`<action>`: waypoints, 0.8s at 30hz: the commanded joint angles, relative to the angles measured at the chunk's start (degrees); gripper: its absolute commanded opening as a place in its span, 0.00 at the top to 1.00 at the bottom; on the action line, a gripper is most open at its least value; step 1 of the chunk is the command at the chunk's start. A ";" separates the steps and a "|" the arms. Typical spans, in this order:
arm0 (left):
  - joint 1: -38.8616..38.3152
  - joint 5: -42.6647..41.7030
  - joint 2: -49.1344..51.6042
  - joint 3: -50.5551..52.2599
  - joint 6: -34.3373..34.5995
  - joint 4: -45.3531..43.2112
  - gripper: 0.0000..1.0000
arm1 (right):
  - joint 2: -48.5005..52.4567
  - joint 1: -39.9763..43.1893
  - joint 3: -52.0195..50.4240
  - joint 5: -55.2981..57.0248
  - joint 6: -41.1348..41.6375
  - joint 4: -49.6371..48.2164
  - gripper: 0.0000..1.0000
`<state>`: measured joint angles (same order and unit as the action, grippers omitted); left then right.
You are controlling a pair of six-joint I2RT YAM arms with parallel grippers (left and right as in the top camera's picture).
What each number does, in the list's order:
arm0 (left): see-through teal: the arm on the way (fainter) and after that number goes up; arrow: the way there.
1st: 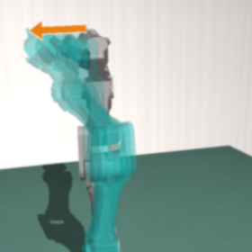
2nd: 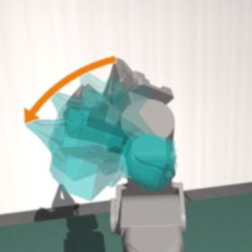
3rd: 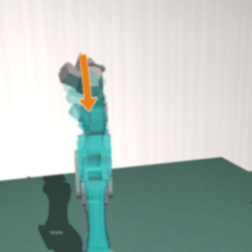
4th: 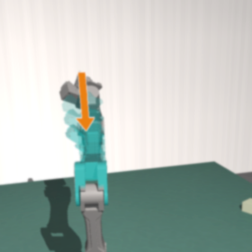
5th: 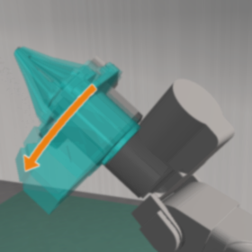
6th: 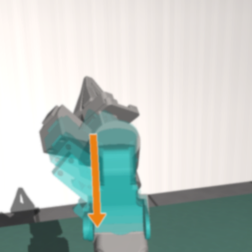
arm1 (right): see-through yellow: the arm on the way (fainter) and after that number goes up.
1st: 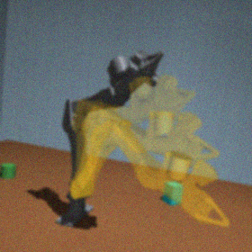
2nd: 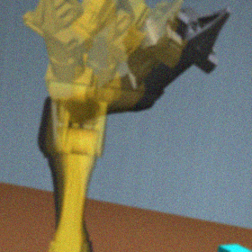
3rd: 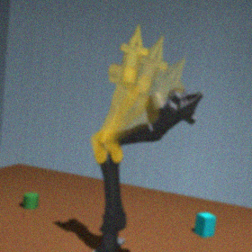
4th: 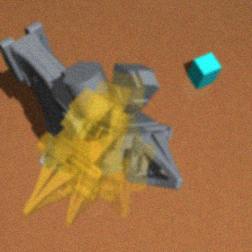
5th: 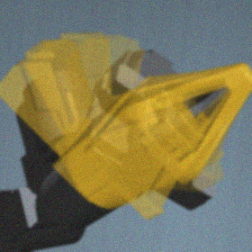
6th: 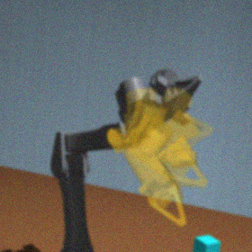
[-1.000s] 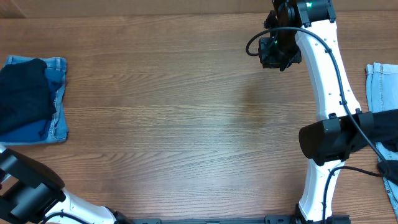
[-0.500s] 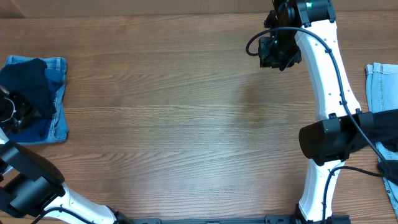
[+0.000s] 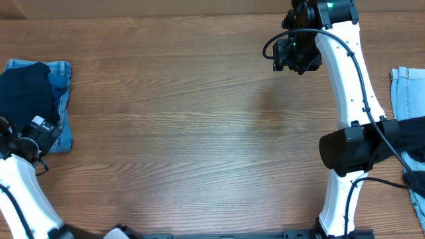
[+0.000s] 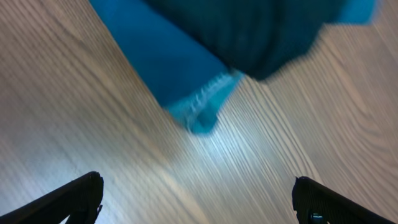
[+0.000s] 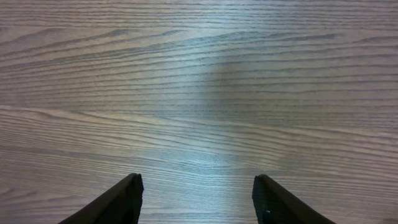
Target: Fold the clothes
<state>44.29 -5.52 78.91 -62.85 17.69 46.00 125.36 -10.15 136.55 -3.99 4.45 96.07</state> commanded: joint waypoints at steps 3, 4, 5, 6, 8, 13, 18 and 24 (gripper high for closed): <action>4.96 -11.78 7.26 2.25 -2.93 -15.67 0.14 | -2.12 0.22 0.66 0.52 -0.15 0.04 0.39; 5.53 -11.96 7.30 2.25 -2.97 -17.14 0.19 | -2.12 0.22 0.66 0.52 -0.13 0.09 0.39; 6.27 -12.07 7.30 2.25 -2.99 -18.73 0.28 | -2.12 0.22 0.66 0.52 -0.13 0.07 0.39; 6.56 -12.07 7.30 2.25 -3.15 -19.12 0.36 | -2.12 0.22 0.66 0.50 -0.13 0.04 0.39; 7.96 -12.07 7.54 2.25 -3.10 -19.74 0.70 | -2.12 0.22 0.66 0.50 -0.13 0.04 0.40; 10.67 -10.97 8.02 2.36 -2.82 -19.98 0.36 | -2.12 0.22 0.66 0.50 -0.11 0.07 0.40; 12.46 -10.34 10.14 2.36 -2.67 -21.68 0.34 | -2.12 0.22 0.66 0.50 -0.11 0.07 0.40; 12.41 -10.64 17.42 2.36 -2.71 -26.01 0.30 | -2.12 0.22 0.66 0.48 0.26 0.31 0.40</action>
<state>56.40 -16.29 94.96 -60.49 14.90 21.17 125.36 -10.15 136.55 -4.01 4.47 96.53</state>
